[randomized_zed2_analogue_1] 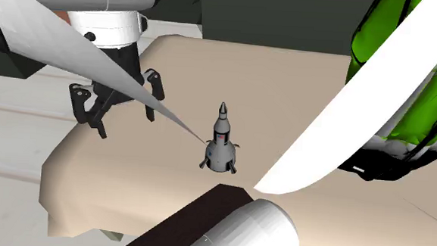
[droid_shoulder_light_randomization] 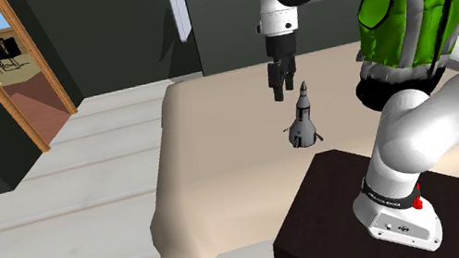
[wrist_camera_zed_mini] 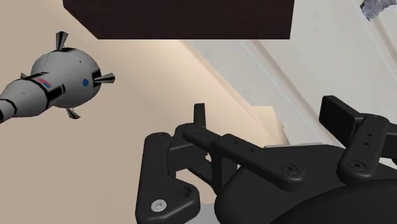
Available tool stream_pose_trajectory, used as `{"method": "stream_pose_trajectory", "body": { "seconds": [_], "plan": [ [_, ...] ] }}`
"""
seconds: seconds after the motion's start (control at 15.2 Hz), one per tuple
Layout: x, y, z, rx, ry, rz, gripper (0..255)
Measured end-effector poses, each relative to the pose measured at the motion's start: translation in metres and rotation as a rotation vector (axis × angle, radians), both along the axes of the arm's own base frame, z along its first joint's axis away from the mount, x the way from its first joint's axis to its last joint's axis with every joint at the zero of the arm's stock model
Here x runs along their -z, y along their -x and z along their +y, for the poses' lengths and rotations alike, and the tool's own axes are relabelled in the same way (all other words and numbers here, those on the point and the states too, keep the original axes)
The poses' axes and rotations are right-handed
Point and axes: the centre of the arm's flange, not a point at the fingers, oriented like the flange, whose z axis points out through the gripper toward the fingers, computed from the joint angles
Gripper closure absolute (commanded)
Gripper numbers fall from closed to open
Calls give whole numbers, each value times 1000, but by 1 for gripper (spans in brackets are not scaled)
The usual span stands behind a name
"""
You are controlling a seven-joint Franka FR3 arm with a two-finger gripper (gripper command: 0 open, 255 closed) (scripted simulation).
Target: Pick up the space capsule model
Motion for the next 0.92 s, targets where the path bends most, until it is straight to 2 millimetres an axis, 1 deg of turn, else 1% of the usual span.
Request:
{"method": "stream_pose_trajectory", "body": {
  "seconds": [0.07, 0.2, 0.4, 0.46, 0.53, 0.59, 0.66, 0.79, 0.92],
  "plan": [
    [0, 0, 0, 0, 0, 0, 0],
    [10, -7, -10, -10, 17, 32, 0],
    [30, -27, -33, -31, 55, 106, 0],
    [38, -31, -40, -39, 69, 133, 0],
    [46, -40, -48, -48, 82, 159, 0],
    [59, -45, -56, -56, 96, 186, 0],
    [66, -51, -61, -64, 110, 213, 0],
    [83, -65, -84, -80, 137, 267, 0],
    [100, -71, -101, -97, 165, 321, 0]
  ]
}}
